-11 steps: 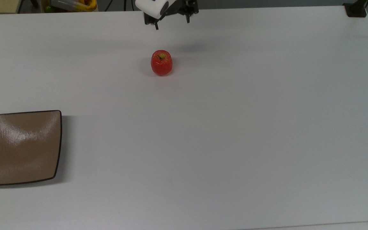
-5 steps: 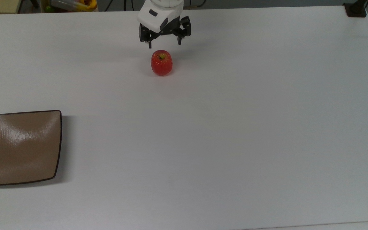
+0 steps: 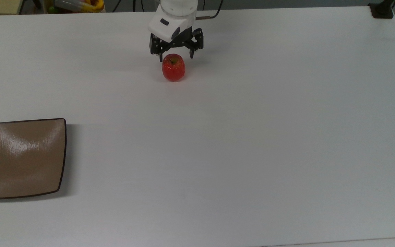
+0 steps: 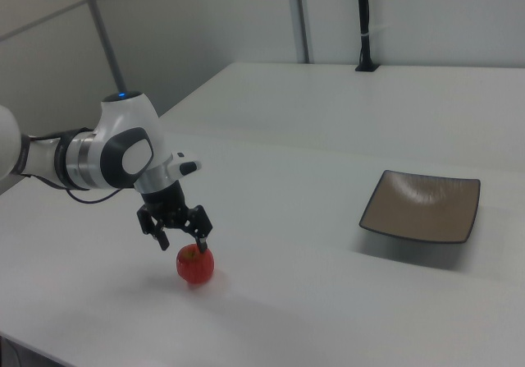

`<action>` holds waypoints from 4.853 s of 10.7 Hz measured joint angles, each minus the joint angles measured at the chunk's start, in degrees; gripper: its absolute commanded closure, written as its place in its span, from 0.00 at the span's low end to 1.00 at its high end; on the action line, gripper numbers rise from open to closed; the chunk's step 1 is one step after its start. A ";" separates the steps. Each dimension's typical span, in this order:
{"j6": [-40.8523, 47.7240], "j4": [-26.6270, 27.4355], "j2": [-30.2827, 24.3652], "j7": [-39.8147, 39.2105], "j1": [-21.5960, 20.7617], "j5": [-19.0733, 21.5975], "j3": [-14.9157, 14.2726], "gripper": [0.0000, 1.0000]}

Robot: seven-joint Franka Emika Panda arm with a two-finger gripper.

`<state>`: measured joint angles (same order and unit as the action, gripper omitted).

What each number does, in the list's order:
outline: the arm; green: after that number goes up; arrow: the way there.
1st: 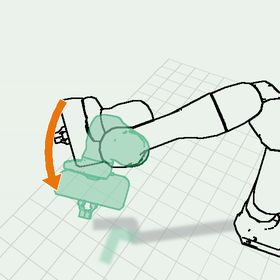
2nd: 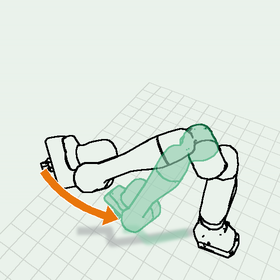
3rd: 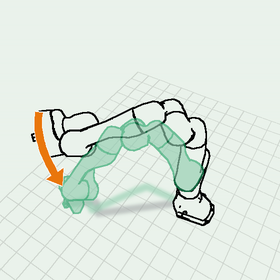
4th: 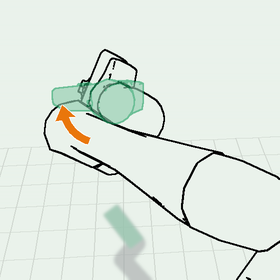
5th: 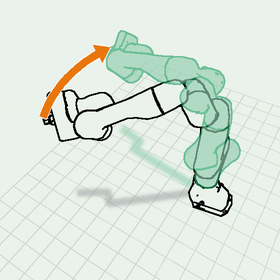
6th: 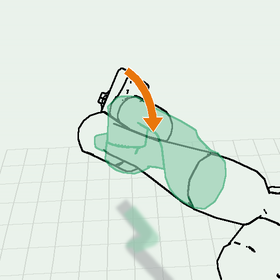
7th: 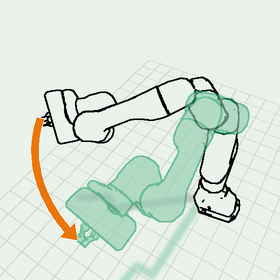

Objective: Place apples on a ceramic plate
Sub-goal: 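Lower the open gripper around the red apple, then close the gripper on the red apple, then lift the apple and carry it over the brown plate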

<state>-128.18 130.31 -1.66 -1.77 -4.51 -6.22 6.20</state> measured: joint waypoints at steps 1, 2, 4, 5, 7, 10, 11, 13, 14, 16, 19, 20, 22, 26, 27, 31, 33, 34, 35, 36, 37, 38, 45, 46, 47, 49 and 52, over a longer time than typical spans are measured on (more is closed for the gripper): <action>-0.78 0.34 0.70 0.00 0.00 0.00 0.00 0.00; -1.19 0.52 1.56 0.03 0.00 -0.71 0.00 0.00; -1.86 0.52 2.86 0.15 0.27 -2.42 -0.01 0.00; -1.95 0.52 3.13 0.15 0.61 -2.80 -0.01 0.00; -2.02 0.52 3.91 0.15 0.82 -3.56 -0.01 0.00; -2.02 0.52 5.01 0.15 0.82 -3.65 -0.01 0.28; -2.03 0.52 5.23 0.16 0.82 -3.66 -0.01 0.46; -2.06 0.52 5.36 0.16 0.82 -3.66 -0.01 0.64; -2.07 0.39 5.29 0.16 0.80 -3.66 -0.01 0.67; -2.07 0.38 5.33 0.16 0.81 -3.66 -0.01 0.69; -2.06 -0.44 5.05 0.37 0.83 -3.66 -0.01 0.69; -0.29 -2.07 4.73 0.56 0.87 -3.66 -0.02 0.69; 7.11 -8.54 3.84 0.99 1.32 -2.48 -0.03 0.68; 19.27 -22.70 2.50 0.99 2.96 1.76 -0.29 0.68; 22.33 -26.32 2.39 0.90 3.65 2.88 -0.38 0.68; 26.75 -33.44 2.41 -0.95 5.09 6.03 -2.47 0.65; 26.75 -33.74 2.79 -1.47 5.13 6.05 -3.60 0.65; 26.75 -34.01 3.32 -3.03 5.16 6.06 -4.38 0.65; 26.75 -34.80 4.19 -4.42 5.17 6.16 -5.45 0.65; 26.75 -36.45 5.58 -5.78 5.23 6.77 -7.10 0.65; 26.75 -38.36 7.17 -7.44 5.38 7.23 -8.62 0.65; 26.74 -40.62 9.23 -9.57 6.39 7.30 -9.56 0.65; 1.54 -47.77 25.40 -17.63 17.79 8.82 -10.05 0.64; -3.00 -47.81 27.45 -17.85 19.02 9.26 -10.06 0.64; -6.98 -47.87 29.42 -17.89 19.96 9.43 -10.06 0.63; -12.36 -49.65 33.86 -17.89 20.87 9.45 -10.06 0.62; -17.63 -53.91 40.72 -16.84 20.83 9.52 -10.01 0.57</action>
<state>-145.81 76.40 39.07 -18.61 16.31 3.30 -3.82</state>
